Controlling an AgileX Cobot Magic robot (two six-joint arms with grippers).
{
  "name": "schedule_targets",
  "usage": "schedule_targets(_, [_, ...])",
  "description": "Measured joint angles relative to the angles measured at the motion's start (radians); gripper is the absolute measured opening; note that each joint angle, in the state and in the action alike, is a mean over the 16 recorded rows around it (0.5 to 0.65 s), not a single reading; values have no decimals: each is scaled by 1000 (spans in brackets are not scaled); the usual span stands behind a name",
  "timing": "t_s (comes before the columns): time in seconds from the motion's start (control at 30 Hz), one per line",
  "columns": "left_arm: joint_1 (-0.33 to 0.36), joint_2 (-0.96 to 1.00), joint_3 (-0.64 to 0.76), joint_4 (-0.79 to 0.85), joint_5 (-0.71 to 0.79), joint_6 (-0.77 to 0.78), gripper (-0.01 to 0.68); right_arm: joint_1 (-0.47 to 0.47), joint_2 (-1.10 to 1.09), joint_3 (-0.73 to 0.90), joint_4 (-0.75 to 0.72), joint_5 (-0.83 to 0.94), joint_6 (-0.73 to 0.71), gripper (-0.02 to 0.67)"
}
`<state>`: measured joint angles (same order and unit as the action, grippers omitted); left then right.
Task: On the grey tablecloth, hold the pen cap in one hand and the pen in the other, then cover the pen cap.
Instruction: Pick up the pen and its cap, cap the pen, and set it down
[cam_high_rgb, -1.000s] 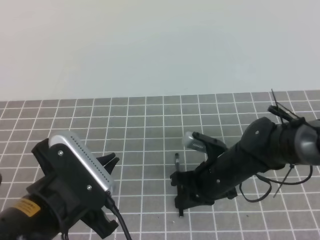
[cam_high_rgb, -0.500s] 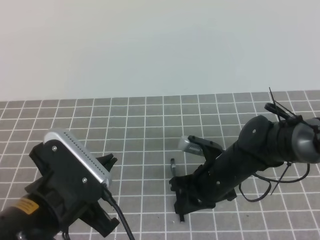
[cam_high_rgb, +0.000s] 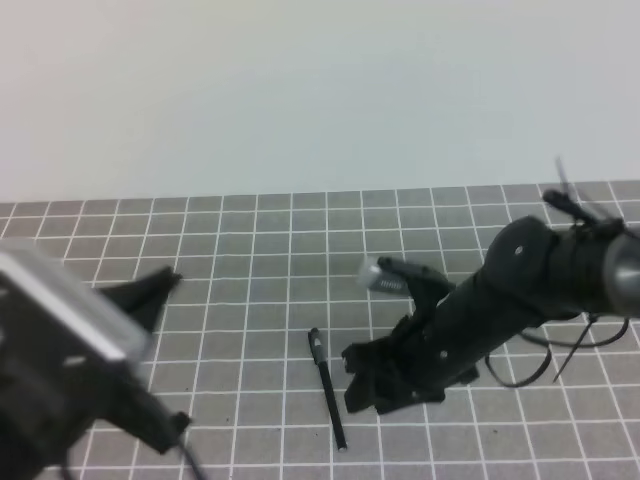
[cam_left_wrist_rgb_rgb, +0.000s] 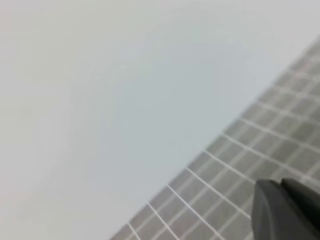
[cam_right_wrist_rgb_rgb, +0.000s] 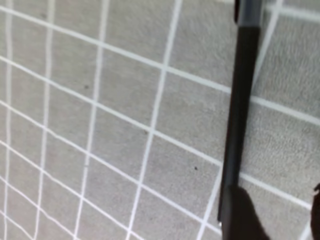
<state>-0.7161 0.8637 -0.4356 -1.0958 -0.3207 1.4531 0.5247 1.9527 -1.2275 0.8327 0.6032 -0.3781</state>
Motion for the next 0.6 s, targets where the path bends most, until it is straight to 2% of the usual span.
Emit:
schedule_targets(0.33, [38, -235, 0, -336, 26, 280, -1, 1, -177, 1, -144, -10, 17, 105])
schedule_targets(0.47, [94, -350, 0, -428, 72, 363, -1, 2, -262, 1, -194, -12, 9, 36])
schedule_targets(0.6, [179, -476, 0, -474, 161, 402, -1, 2, -347, 3, -232, -12, -7, 11])
